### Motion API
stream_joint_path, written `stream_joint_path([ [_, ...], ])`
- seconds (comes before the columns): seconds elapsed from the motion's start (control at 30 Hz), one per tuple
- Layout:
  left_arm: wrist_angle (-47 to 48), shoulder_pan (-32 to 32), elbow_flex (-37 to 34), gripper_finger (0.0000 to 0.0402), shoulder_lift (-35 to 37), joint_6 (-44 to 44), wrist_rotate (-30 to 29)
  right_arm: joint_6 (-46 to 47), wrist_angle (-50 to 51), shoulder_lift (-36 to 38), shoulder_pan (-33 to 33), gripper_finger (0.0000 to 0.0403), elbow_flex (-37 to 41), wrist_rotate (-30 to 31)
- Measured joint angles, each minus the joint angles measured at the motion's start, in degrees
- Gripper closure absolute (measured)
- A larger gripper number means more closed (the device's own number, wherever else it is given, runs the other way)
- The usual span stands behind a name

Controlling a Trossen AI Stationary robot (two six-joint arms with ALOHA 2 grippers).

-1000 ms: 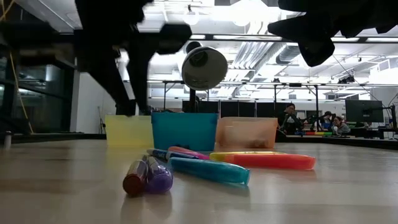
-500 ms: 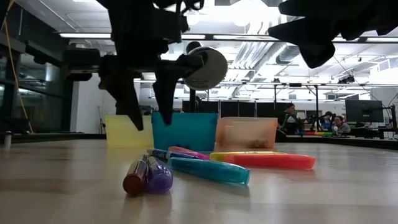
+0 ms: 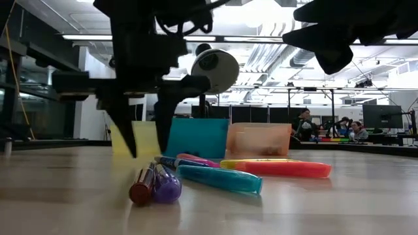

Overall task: Pick & Place Markers
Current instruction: Put the blue dry erase marker into the blue bin

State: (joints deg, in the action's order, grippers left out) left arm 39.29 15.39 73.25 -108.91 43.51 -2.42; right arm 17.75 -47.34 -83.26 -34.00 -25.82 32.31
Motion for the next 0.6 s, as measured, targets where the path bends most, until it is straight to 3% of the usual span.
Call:
stream_joint_path([
  [0.6,-5.63,-0.01,-0.04,0.0247,-0.01,1.18,-0.07,0.25,0.43,0.00,0.00,0.0226,0.00,-0.19],
])
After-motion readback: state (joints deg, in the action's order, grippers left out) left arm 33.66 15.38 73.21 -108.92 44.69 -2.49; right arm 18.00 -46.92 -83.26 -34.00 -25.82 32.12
